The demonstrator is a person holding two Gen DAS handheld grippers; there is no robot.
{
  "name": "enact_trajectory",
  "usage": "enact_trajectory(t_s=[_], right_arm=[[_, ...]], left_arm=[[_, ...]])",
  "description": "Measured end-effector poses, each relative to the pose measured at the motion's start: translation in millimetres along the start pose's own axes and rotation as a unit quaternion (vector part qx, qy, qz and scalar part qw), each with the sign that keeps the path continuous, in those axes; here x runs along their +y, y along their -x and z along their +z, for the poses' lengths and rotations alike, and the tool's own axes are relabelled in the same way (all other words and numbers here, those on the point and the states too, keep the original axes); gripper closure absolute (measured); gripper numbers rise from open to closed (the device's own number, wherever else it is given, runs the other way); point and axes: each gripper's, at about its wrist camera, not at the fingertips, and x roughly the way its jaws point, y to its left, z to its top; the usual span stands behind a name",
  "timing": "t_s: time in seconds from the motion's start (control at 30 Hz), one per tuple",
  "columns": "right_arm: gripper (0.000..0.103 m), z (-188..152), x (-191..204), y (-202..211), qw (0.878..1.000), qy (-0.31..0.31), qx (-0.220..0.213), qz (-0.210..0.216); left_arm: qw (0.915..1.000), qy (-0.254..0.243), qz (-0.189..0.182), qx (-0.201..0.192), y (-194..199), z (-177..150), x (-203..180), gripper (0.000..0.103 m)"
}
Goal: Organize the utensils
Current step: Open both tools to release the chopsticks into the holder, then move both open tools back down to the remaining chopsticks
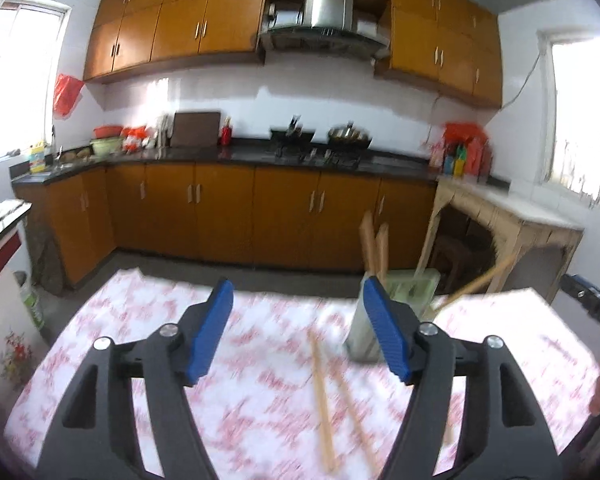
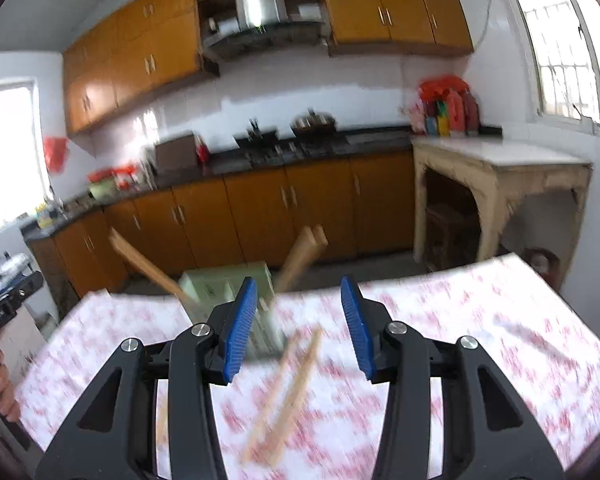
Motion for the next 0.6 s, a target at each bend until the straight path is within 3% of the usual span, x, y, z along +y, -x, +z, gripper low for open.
enact_trajectory(t_s=[0.1,0.17,0.23,0.33,0.6], right_arm=[[0.058,-39,-9,-32,0.997,-0.014,0.068,-0.014],[0.065,-65,-9,-56,0.993,-0.019,0.112,-0.019],[0.077,-90,-4,-76,0.988,-0.013,0.151,-0.018],[0.08,-119,5,-102,0.981,-0.009,0.192,-0.013],[0.083,-140,16,-137,0.974,-0.016,0.227,-0.012]], left_arm=[[0.9979,0.01,0.012,0.063,-26,-43,11,0.036],[0.9951,0.018,0.015,0.096,-41,-65,17,0.036],[0.9912,0.021,0.019,0.129,-56,-89,20,0.043],[0.986,0.015,0.02,0.165,-73,-114,20,0.053],[0.9806,0.01,0.01,0.195,-96,-135,10,0.056]])
